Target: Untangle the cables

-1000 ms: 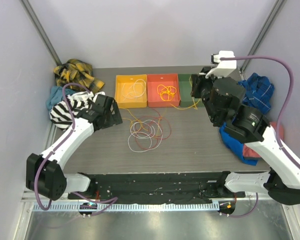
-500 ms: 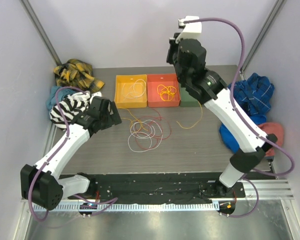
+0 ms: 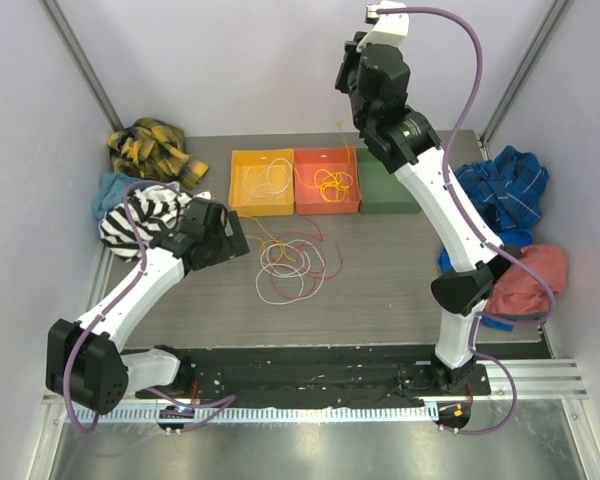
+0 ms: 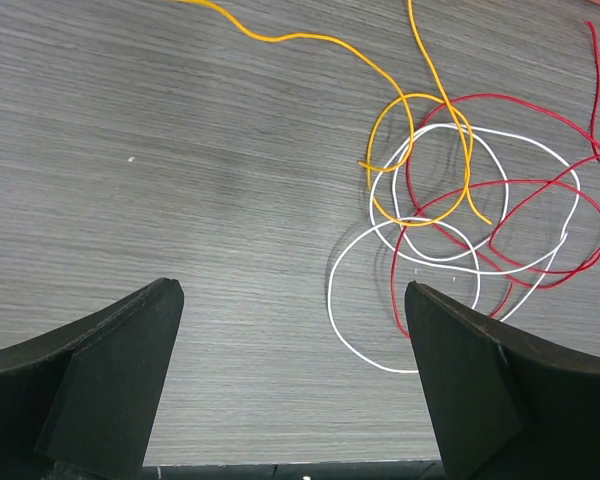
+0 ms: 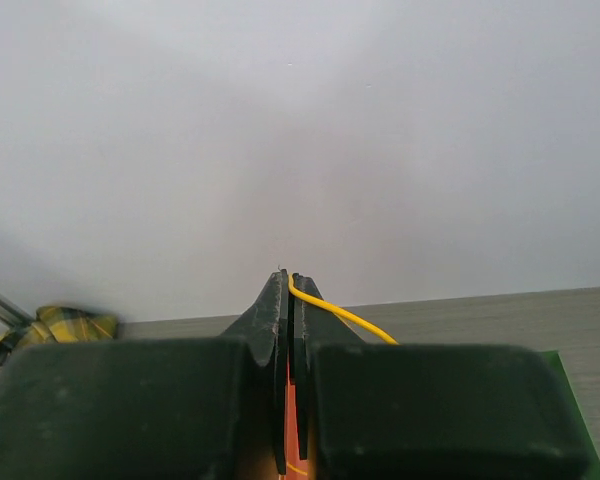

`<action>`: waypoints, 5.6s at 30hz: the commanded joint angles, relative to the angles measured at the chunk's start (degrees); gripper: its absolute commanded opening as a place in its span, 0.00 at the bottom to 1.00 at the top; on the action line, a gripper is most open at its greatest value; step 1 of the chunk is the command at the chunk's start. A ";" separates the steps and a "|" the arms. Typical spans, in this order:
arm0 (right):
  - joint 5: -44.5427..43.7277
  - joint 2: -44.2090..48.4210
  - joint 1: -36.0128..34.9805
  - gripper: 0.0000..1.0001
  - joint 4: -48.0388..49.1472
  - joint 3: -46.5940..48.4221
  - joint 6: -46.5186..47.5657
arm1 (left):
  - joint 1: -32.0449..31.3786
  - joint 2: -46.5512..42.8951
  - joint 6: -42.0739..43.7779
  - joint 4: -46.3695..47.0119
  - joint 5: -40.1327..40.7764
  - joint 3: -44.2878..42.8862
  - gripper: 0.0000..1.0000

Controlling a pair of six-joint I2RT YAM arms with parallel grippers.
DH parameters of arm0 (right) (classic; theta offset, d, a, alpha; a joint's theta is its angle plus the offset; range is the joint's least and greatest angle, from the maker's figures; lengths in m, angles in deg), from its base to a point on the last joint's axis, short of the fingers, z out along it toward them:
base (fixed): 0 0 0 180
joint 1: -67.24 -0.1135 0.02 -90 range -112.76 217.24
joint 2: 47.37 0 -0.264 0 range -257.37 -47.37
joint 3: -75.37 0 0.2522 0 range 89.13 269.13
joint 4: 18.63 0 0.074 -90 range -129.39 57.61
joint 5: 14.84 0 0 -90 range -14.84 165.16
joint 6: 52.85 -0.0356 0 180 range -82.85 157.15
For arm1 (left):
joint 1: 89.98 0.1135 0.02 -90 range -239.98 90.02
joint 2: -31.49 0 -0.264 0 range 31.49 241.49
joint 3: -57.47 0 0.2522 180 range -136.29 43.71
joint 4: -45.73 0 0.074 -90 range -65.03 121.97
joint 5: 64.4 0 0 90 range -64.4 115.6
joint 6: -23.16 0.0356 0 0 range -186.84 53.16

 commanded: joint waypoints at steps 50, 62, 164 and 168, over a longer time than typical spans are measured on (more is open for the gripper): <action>4.59 5.07 2.45 0.88 17.53 -34.88 -14.42 | -0.17 -1.44 -1.47 2.90 -2.87 0.13 1.00; 5.82 29.78 -5.20 0.82 11.73 -73.03 -24.70 | 0.01 6.90 -3.13 0.97 8.11 -5.67 1.00; 22.42 38.41 -11.27 0.90 46.16 -91.33 -20.75 | -27.06 26.86 12.94 6.85 3.46 -84.08 0.00; 23.04 34.37 -11.62 0.91 48.54 -89.40 -20.92 | -27.06 27.30 12.77 6.32 2.85 -83.20 0.00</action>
